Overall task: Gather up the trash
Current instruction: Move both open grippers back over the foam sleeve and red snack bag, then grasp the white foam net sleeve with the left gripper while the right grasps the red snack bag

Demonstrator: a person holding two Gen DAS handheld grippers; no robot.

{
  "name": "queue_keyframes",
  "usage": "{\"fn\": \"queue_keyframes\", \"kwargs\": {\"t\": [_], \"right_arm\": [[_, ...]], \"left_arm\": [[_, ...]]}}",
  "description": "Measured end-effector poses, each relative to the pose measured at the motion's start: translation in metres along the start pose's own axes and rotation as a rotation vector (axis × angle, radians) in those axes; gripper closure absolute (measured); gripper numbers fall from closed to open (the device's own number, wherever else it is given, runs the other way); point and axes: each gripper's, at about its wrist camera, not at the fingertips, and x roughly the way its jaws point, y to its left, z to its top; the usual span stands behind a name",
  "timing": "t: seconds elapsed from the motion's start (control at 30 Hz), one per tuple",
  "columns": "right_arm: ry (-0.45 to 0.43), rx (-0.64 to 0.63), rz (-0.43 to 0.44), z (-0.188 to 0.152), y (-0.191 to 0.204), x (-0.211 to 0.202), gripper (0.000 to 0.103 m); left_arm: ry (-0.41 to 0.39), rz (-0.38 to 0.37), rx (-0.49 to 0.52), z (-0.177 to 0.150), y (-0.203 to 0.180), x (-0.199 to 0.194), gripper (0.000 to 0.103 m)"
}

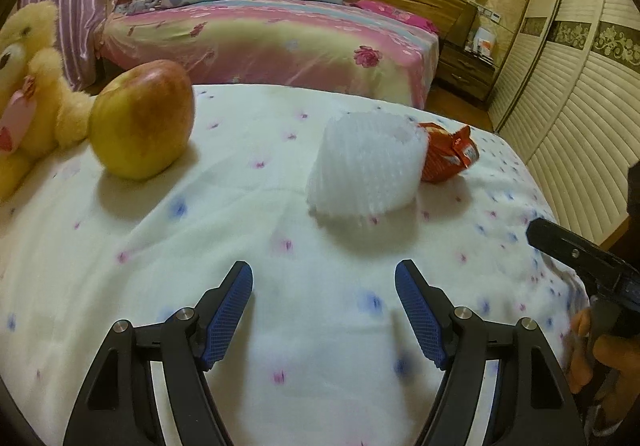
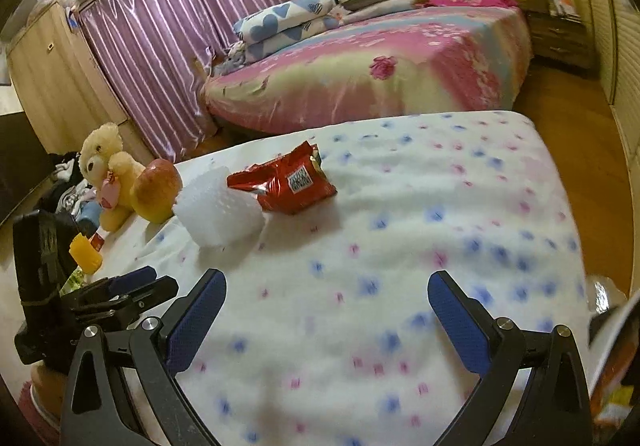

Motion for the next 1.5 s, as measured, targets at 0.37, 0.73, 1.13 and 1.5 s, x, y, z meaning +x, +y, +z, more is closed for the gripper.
{"fn": "queue_keyframes", "kwargs": {"t": [0.37,0.73,1.13,1.5], "right_arm": [[0.021,-0.006,0.062,0.029,-0.003,0.035,0.017],[0.047,-0.03,0.104,0.043,0.006,0.059,0.037],[0.073,-0.024,0.107,0.041,0.007,0.064,0.098],[0.017,-0.03,0.092,0.037,0.032,0.054,0.021]], "left_arm": [[-0.008,-0.052,0.035,0.025,0.009,0.027,0.03],[-0.029,-0.129,0.11,0.03,0.01,0.042,0.061],[-0.066,-0.107,0.047,0.022,0.018,0.029,0.088],[-0.112,-0.043,-0.022,-0.001,0.019,0.005,0.088]]}}
